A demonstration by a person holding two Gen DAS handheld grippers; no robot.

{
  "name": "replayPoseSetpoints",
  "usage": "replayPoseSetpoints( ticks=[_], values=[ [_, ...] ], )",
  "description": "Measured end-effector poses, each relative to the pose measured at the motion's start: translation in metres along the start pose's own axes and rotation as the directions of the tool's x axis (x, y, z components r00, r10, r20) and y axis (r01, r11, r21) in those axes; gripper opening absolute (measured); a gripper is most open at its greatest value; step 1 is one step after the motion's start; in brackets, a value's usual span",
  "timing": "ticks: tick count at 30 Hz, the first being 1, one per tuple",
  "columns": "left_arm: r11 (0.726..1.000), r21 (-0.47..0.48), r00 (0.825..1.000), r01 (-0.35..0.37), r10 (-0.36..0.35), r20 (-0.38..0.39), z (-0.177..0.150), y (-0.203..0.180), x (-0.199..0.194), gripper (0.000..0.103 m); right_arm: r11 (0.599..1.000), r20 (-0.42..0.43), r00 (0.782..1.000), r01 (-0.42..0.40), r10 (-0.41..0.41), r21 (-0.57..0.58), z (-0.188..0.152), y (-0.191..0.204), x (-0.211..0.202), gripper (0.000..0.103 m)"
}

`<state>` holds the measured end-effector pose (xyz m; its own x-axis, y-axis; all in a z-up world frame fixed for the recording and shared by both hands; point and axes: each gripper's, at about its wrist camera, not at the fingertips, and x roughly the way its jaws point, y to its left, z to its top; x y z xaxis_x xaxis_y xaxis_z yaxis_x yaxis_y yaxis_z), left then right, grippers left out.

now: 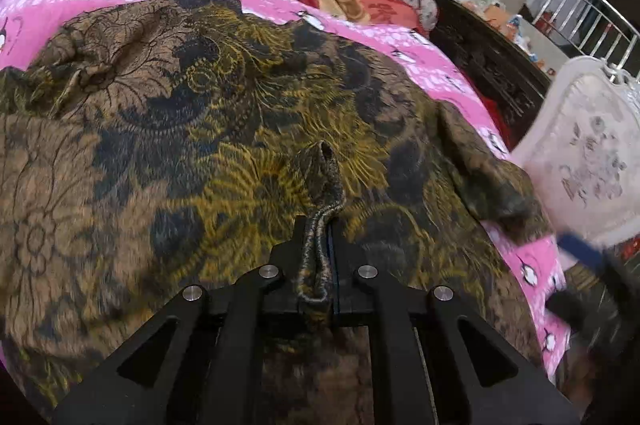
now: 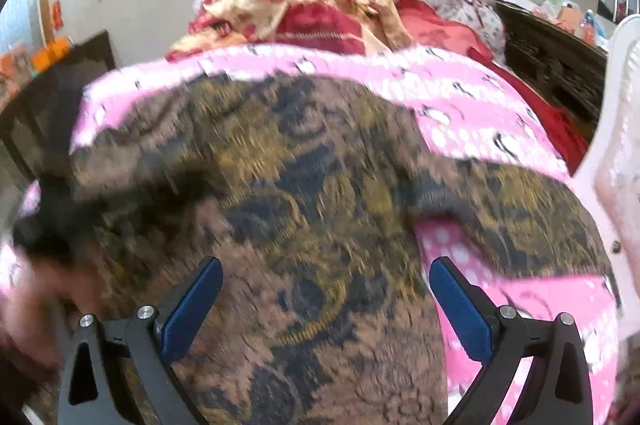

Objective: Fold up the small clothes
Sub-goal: 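Fold the held sleeve across the shirt body and open the left gripper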

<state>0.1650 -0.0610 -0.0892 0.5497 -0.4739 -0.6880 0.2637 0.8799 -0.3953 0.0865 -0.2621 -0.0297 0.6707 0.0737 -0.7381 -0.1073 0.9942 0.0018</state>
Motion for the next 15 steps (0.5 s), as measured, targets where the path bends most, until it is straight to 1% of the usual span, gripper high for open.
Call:
replayPoseSetpoints(
  ticks=[1,2,3,4,5,6,7,8,9,10,11,12,13,14,15],
  values=[
    [1.0,0.014,1.0,0.006,-0.006,-0.004,-0.003,0.001,-0.007,0.008,0.999,0.014,0.999,-0.033,0.033,0.004,0.006,0.001,0.0,0.103],
    [1.0,0.025,1.0,0.011,-0.011,-0.002,-0.007,0.001,-0.015,0.008,0.997,0.027,0.996,-0.081,0.081,0.01,0.016,0.004,0.003,0.103],
    [0.999,0.042,1.0,0.004,-0.004,0.0,-0.013,0.003,-0.026,0.01,0.99,0.039,0.989,-0.143,0.143,0.014,0.024,0.009,0.008,0.103],
    [0.998,0.061,1.0,-0.006,0.006,-0.001,-0.021,0.005,-0.038,0.016,0.981,0.046,0.98,-0.192,0.192,0.013,0.031,0.014,0.014,0.103],
    [0.997,0.078,1.0,-0.016,0.016,0.0,-0.029,0.013,-0.05,0.019,0.971,0.051,0.97,-0.239,0.239,0.004,0.037,0.022,0.023,0.103],
    [0.995,0.096,0.999,-0.036,0.036,0.005,-0.039,0.018,-0.058,0.022,0.962,0.048,0.96,-0.275,0.275,-0.008,0.04,0.028,0.034,0.103],
    [0.991,0.112,0.997,-0.071,0.071,0.008,-0.047,0.024,-0.063,0.022,0.954,0.041,0.953,-0.3,0.3,-0.011,0.041,0.032,0.044,0.102],
    [0.988,0.117,0.995,-0.104,0.104,0.006,-0.056,0.034,-0.067,0.022,0.947,0.018,0.947,-0.322,0.322,0.015,0.042,0.037,0.064,0.1],
    [0.988,0.098,0.993,-0.12,0.121,-0.003,-0.067,0.048,-0.07,0.022,0.937,0.004,0.938,-0.347,0.347,0.031,0.041,0.04,0.074,0.097],
    [0.991,0.063,0.993,-0.118,0.119,-0.019,-0.076,0.059,-0.071,0.022,0.923,-0.018,0.923,-0.383,0.384,0.044,0.039,0.044,0.087,0.092],
    [0.995,0.019,0.995,-0.097,0.097,-0.023,-0.084,0.07,-0.074,0.022,0.906,-0.05,0.906,-0.418,0.421,0.058,0.037,0.05,0.101,0.089],
    [0.998,-0.024,0.998,-0.064,0.064,0.002,-0.09,0.078,-0.079,0.022,0.896,-0.067,0.894,-0.439,0.443,0.067,0.035,0.053,0.109,0.089],
    [0.997,-0.05,0.998,-0.051,0.052,0.018,-0.094,0.082,-0.081,0.022,0.888,-0.083,0.884,-0.454,0.46,0.076,0.033,0.056,0.117,0.089],
    [0.997,-0.072,0.999,-0.04,0.042,0.032,-0.096,0.085,-0.082,0.022,0.885,-0.114,0.879,-0.454,0.464,0.1,0.029,0.059,0.127,0.09],
    [0.996,-0.082,0.998,-0.036,0.04,0.04,-0.096,0.086,-0.081,0.022,0.887,-0.116,0.881,-0.448,0.459,0.113,0.026,0.059,0.132,0.09]
  ],
)
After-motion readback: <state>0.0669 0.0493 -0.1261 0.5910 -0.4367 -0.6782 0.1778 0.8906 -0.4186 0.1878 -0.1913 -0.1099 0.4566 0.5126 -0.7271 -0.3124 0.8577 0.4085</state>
